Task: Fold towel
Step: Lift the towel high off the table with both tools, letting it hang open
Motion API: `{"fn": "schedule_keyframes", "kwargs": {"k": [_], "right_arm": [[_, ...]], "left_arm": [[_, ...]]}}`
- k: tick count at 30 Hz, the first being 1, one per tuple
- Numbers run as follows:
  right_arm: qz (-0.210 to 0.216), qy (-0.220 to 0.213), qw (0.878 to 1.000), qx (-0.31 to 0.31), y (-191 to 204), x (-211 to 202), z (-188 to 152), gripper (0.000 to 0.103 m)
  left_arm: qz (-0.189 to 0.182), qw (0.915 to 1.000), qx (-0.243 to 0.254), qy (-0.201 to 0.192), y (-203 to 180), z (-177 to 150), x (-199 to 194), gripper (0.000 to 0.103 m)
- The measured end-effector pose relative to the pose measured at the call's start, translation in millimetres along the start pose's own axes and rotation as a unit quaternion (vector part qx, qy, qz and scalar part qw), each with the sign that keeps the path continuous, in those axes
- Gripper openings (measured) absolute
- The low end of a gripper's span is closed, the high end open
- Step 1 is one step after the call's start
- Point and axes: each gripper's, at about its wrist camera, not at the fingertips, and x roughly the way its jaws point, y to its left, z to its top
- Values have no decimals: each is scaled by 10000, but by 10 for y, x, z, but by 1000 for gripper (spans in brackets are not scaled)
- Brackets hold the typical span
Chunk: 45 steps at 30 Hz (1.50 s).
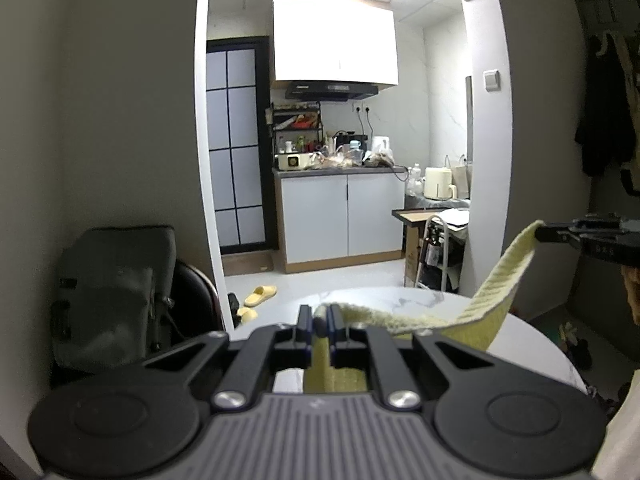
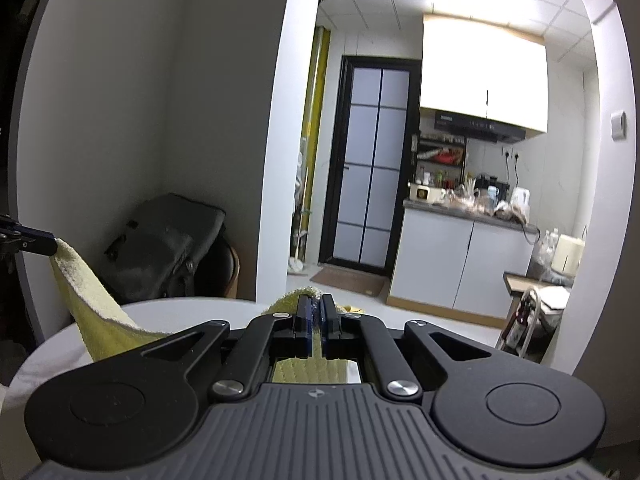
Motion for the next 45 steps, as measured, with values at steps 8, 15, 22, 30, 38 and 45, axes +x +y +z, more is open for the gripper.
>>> {"fn": "schedule_keyframes", "kwargs": {"k": [8, 15, 22, 30, 38, 45], "right_arm": [[107, -343, 9993, -133, 13, 71, 401, 4], [167, -404, 9988, -200, -43, 151, 620, 4], [75, -512, 9979, -379, -112, 220, 917, 4], [-14, -540, 9977, -411, -172, 399, 1126, 4], [-93, -515, 9979, -388, -268, 718, 1261, 4], [-124, -399, 9983, -418, -292, 1149, 1252, 4]], "left_arm": [[-146, 9998, 103, 89, 97, 318, 123, 8], [-88, 9997, 190, 120, 210, 540, 171, 8], [-40, 9996, 281, 60, 285, 740, 253, 8], [-29, 9994, 354, -21, 395, 1005, 384, 8], [-35, 9994, 353, -46, 521, 1136, 695, 8], [46, 9997, 254, -29, 672, 1181, 992, 7]]}}
